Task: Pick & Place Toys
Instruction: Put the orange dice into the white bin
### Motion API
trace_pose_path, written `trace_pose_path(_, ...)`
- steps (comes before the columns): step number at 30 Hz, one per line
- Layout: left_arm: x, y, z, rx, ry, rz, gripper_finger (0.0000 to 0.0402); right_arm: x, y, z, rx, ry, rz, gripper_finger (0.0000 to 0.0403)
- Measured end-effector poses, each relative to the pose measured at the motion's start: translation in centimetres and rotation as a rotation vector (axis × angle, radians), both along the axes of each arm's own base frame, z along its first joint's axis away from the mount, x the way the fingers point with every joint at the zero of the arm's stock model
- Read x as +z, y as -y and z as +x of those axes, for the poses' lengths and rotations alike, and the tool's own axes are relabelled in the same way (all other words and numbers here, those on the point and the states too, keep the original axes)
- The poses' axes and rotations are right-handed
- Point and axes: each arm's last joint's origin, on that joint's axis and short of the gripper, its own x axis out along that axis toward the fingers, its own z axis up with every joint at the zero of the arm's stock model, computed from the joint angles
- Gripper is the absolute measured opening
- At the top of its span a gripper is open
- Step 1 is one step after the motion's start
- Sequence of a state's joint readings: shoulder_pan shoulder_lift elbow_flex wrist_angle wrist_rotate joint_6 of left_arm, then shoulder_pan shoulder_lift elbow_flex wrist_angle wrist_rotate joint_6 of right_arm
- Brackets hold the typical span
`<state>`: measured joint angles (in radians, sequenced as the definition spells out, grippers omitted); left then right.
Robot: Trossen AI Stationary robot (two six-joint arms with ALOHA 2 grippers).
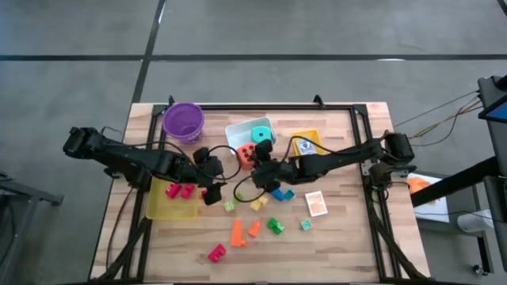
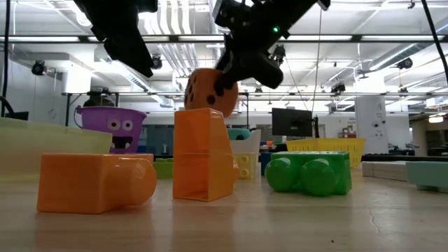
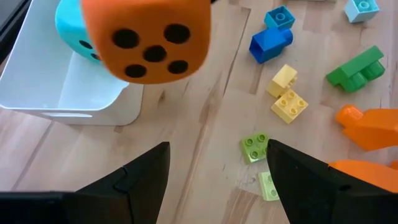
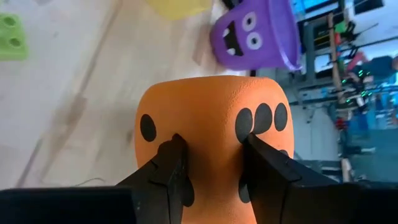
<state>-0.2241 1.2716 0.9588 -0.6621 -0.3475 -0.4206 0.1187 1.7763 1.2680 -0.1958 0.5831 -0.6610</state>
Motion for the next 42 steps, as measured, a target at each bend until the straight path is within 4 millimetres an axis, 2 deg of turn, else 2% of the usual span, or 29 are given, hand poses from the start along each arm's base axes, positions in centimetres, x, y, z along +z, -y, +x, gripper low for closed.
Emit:
trace_pose_path(8, -0.1, 0.1, -0.3, -0.002, -0.025, 0.013, 0.0269, 1.6, 2.3, 1.0, -0.021, 0.029, -0.028, 0.0114)
trace_pose_path(13, -0.2, 0.2, -0.5, 0.015, -0.043, 0.060, 0.0260, 2.7, 4.4, 1.5, -0.004, 0.062, 0.026, 0.0113)
trace_pose_path(26, -0.7, -0.1, -1.5, 0.070, -0.132, 0.103, 0.0156, 4.2, 9.2, 2.3, -0.013, 0.119, 0.088, 0.0105)
trace_pose_path(33, -0.8, 0.0, -1.9, 0.065, -0.172, 0.114, 0.0106, 3.0, 10.2, 4.9, -0.035, 0.026, 0.110, 0.0104)
trace_pose_path(42, -1.7, -0.2, -3.8, 0.111, -0.186, 0.100, 0.0101, 0.4, 11.8, 6.6, -0.144, -0.047, 0.094, 0.0091)
